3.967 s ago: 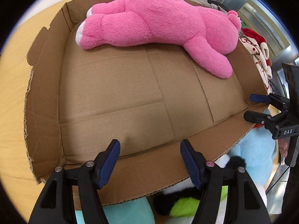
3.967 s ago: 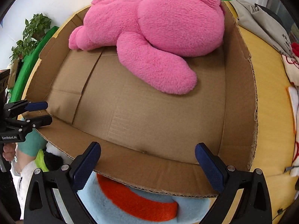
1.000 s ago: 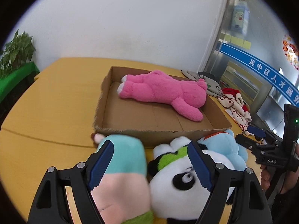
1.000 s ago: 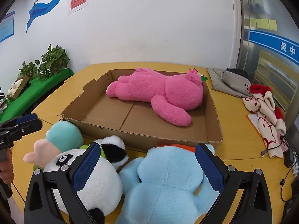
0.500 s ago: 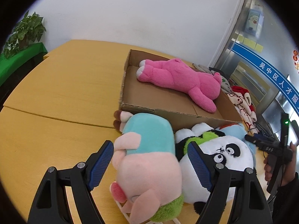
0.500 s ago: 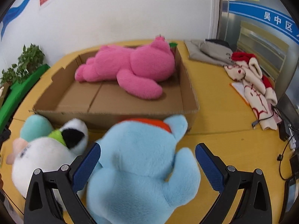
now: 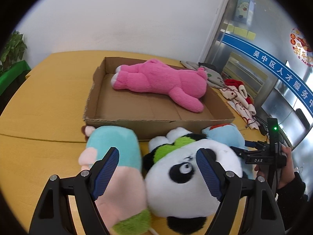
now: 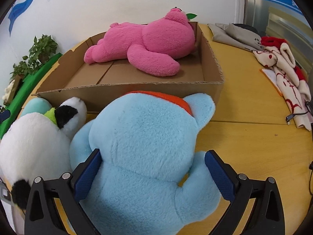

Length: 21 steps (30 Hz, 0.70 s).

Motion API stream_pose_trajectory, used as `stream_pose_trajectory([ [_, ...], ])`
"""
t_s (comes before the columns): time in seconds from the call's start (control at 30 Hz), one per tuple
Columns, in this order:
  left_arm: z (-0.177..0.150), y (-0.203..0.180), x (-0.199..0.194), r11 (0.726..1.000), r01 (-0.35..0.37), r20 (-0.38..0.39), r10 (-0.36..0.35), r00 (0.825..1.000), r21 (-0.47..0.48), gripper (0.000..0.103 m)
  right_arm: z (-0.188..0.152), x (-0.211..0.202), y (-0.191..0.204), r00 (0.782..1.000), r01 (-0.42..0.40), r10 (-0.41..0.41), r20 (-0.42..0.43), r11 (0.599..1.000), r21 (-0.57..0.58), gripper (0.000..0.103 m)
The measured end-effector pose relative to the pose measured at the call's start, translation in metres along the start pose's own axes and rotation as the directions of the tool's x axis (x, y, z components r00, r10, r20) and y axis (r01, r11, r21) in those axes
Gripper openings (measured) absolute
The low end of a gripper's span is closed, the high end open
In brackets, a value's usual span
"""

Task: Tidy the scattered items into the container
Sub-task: 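Grasp the light-blue plush toy with both tools and lift it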

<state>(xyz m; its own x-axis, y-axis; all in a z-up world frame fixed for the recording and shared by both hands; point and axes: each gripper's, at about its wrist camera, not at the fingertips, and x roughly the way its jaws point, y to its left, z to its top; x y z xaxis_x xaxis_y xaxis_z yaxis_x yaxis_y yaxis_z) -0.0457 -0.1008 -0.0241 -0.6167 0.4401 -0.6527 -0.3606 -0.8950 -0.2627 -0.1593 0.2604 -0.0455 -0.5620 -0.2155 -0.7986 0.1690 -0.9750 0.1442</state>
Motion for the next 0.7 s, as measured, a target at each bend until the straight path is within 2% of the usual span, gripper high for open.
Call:
stream_pose_trajectory([
  [0.2,0.009,-0.055,0.005,0.991,0.116,-0.014,-0.115,0.993,0.068,0.081,-0.014,-0.025,-0.047,0.999,-0.044,0.041,0.034,0.996,0.075,0.103],
  [0.3,0.012,-0.089,0.02,0.973,0.209,-0.057,-0.204,0.977,0.093,0.081,-0.024,-0.032,-0.058,0.994,-0.104,0.101,0.035,0.991,0.089,0.103],
  [0.43,0.015,-0.134,0.063,0.947,0.292,-0.155,-0.272,0.95,0.132,0.081,-0.04,-0.033,-0.066,0.981,-0.195,0.189,0.051,0.97,0.146,0.103],
  [0.57,0.01,-0.163,0.113,0.939,0.313,-0.282,-0.264,0.922,0.144,0.079,-0.05,-0.032,-0.065,0.968,-0.248,0.241,0.065,0.955,0.164,0.103],
  [0.6,0.007,-0.169,0.122,0.939,0.305,-0.3,-0.249,0.921,0.156,0.079,-0.052,-0.031,-0.065,0.966,-0.257,0.249,0.066,0.952,0.165,0.103],
  [0.7,-0.002,-0.188,0.134,0.934,0.272,-0.334,-0.186,0.924,0.231,0.058,-0.054,-0.032,-0.063,0.964,-0.264,0.255,0.073,0.952,0.153,0.103],
])
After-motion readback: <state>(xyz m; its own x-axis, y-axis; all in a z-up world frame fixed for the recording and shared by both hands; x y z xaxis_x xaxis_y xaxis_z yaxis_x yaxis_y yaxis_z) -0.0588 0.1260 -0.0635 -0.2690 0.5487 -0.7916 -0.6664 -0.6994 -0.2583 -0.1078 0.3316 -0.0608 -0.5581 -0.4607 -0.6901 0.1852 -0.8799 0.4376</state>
